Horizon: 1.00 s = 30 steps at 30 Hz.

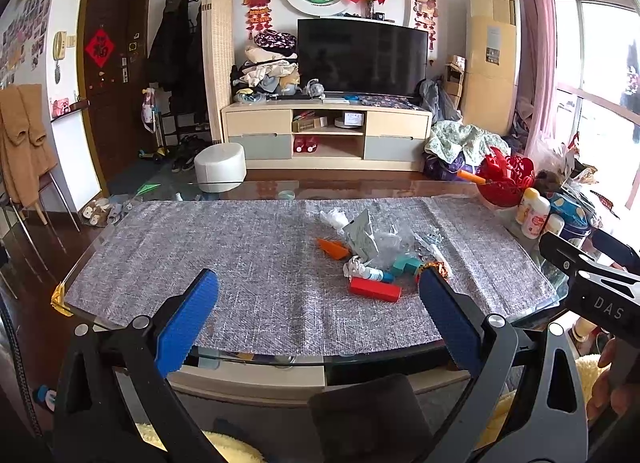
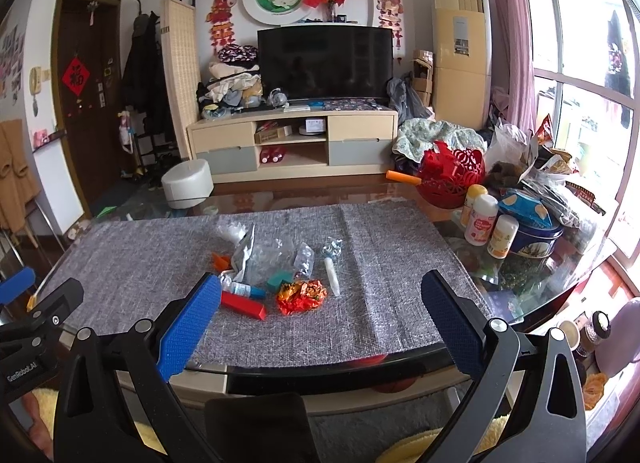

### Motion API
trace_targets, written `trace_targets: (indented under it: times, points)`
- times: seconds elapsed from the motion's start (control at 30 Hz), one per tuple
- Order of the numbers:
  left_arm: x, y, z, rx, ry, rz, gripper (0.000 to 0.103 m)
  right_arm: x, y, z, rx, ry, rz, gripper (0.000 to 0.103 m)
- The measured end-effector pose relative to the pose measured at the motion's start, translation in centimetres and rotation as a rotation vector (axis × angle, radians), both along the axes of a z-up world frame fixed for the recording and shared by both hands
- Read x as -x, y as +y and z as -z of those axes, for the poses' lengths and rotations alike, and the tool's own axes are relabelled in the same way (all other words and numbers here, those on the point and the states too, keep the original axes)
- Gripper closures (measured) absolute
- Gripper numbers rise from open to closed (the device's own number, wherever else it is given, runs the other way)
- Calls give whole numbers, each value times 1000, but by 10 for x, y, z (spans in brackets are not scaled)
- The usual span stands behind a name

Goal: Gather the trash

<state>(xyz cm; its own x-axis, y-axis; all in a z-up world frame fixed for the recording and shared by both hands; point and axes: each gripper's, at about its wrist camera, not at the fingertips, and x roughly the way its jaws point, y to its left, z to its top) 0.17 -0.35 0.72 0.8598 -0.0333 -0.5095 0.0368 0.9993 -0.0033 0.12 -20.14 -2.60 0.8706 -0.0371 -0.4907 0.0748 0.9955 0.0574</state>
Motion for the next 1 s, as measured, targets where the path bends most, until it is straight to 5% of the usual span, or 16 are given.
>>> trace_targets:
  times: [1.0]
  points:
    - [0, 0, -2, -1, -8, -1, 8, -6, 5, 1, -2, 7, -6, 3]
